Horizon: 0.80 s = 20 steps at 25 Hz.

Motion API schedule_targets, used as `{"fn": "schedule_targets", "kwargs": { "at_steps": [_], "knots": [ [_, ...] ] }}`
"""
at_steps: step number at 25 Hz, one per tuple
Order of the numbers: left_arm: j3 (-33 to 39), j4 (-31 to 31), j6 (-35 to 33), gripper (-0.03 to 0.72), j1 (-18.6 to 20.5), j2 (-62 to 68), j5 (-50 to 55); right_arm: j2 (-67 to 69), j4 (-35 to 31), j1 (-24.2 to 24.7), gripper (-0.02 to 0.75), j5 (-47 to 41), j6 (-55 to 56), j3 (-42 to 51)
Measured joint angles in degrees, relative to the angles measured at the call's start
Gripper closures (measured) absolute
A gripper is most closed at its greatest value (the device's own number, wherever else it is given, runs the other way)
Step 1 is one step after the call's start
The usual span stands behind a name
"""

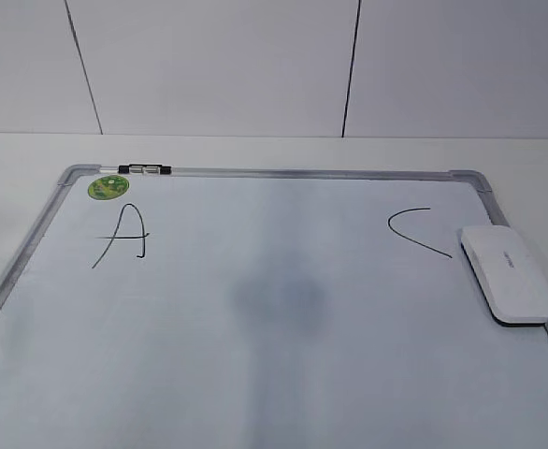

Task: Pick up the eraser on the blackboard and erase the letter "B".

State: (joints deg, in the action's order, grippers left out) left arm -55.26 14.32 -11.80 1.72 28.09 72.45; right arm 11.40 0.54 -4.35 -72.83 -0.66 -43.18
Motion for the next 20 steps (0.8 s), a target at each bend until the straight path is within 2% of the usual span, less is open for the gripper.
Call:
{"fn": "schedule_targets", "kwargs": {
  "at_steps": [5, 11, 17, 20],
  "knots": [
    [4.13, 0.55, 0.00, 0.453, 0.00, -8.05, 0.30, -8.11, -0.01, 0.00, 0.144, -0.13, 0.00, 5.87],
    [9.07, 5.28, 0.00, 0.453, 0.00, -18.89, 0.70, -12.35, -0.01, 0.00, 0.144, -0.36, 0.00, 11.71],
    [14.15, -1.37, 0.00, 0.453, -0.11, -27.48, 1.13, -12.35, 0.02, 0.00, 0.144, -0.36, 0.00, 11.81],
    [17.28, -3.39, 0.00, 0.453, -0.11, -27.50, 1.28, -12.35, 0.12, 0.00, 0.144, -0.15, 0.00, 11.81]
  ]
}}
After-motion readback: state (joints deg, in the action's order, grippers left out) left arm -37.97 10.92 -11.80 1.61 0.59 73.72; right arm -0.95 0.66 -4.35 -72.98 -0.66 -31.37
